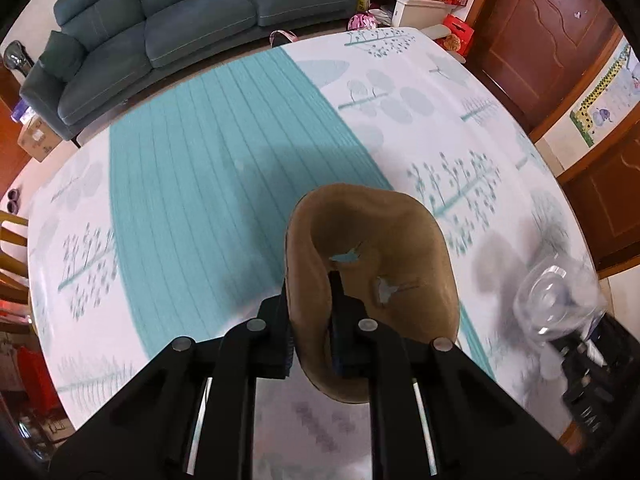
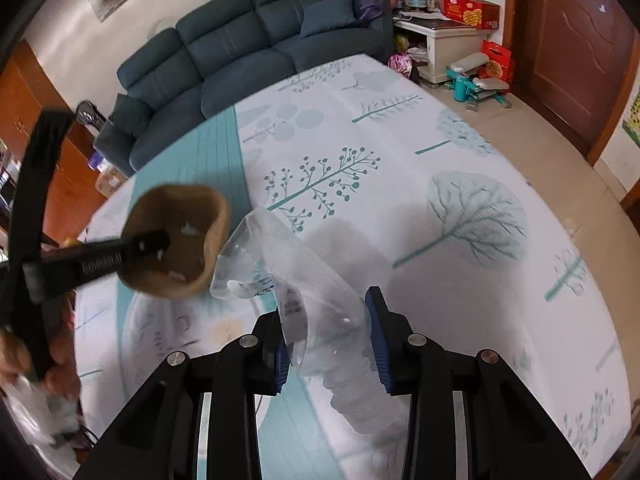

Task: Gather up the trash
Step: 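Carry the plastic bottle and pulp tray over the black bin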

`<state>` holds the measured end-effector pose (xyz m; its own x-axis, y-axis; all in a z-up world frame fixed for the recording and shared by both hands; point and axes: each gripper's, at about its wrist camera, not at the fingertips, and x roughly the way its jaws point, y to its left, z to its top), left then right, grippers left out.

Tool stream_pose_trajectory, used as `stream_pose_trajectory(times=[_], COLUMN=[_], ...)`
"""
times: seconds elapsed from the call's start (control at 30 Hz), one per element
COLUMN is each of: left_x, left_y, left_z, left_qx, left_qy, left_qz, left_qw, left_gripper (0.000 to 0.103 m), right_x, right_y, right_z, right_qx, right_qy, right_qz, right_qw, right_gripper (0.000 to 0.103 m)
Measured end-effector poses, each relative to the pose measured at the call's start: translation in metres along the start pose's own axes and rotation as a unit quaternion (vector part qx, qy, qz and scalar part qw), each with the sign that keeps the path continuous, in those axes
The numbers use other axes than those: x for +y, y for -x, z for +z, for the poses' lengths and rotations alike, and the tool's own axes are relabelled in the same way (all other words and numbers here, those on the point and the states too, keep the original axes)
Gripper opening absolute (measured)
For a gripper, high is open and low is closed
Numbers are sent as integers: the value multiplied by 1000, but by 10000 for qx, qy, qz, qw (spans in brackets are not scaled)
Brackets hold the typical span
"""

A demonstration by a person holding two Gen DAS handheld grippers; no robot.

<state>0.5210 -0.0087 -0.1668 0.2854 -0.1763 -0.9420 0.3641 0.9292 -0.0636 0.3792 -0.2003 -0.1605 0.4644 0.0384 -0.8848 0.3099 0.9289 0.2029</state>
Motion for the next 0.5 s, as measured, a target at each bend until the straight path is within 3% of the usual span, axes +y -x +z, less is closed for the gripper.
stream_pose_trajectory(times=[0.17,0.5], left_x=[-3,-5], left_y=[52,176], left_z=[-51,-162], left_qx=[-323,-739], left_qy=[-314,-453], left_qz=[-55,-645], left_qw=[9990,9941], left_gripper=[10,10], right_x=[2,15], right_y=[46,152], right_z=[-41,-142], right_qx=[-170,-760], right_qy=[-104,-172], right_qz=[142,294], right_qw=[9997,9965], right_gripper=[34,34])
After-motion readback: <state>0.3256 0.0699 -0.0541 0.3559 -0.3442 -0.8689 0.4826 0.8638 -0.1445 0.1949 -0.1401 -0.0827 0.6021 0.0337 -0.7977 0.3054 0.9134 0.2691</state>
